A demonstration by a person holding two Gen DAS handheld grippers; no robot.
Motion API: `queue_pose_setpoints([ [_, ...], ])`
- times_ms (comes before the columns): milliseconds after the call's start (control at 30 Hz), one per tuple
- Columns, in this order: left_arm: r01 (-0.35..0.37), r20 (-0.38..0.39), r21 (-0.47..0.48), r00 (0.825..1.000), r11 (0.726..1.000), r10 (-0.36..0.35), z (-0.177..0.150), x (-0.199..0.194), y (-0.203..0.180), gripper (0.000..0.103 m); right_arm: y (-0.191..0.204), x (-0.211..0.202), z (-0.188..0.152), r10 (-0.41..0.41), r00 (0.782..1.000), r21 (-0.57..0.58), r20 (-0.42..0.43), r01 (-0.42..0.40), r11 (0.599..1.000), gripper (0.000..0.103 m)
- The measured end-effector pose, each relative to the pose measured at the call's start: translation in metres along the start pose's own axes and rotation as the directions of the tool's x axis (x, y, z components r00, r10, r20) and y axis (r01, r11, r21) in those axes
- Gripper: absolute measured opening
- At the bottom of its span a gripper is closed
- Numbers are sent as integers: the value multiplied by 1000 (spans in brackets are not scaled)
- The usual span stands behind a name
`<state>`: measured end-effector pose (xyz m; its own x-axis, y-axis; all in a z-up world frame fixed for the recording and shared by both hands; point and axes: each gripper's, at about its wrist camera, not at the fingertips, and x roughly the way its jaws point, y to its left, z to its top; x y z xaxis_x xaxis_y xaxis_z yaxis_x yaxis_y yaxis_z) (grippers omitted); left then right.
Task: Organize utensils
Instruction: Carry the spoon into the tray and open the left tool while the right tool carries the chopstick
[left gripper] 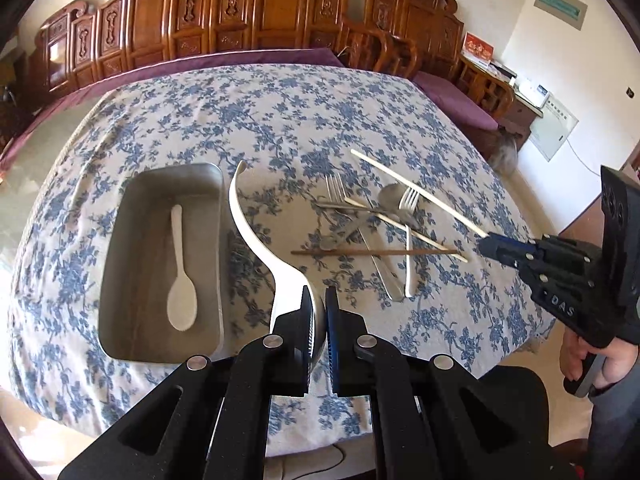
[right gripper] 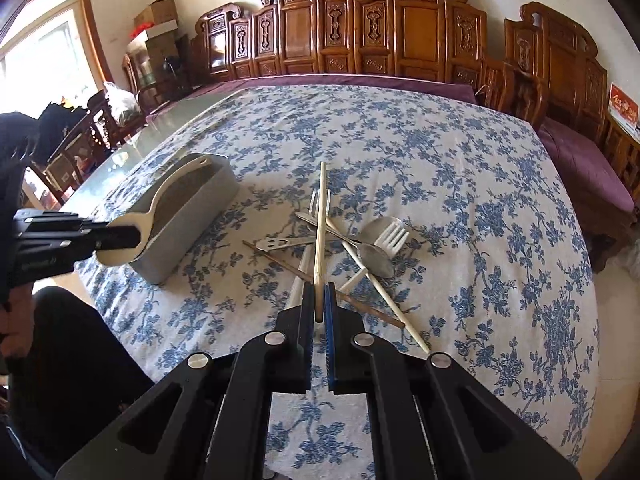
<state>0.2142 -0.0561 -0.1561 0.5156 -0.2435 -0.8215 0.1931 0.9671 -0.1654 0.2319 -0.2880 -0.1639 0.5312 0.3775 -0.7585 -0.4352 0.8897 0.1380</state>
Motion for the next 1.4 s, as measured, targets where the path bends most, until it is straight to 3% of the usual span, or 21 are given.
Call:
queue_pose_setpoints([
  [333,24,14,14,1000,1000,-24,9,-6,51,5,27,12,6,0,1000,-9,-9,0,1000,6],
  [600,46,-47,-48,998,998,-48,1,16,98,5,53,23,16,27,1000,12,-2,-27,1000,6],
  [1033,38,-78,-98,996,994,-46,-8,49,131,5,94,44,29,72,997,8,-24,-72,997,6],
  [1400,0,-23,-96,1000,995,-2,-7,37,144,5,125,52,37,87,996,4,-29,-87,996,6],
])
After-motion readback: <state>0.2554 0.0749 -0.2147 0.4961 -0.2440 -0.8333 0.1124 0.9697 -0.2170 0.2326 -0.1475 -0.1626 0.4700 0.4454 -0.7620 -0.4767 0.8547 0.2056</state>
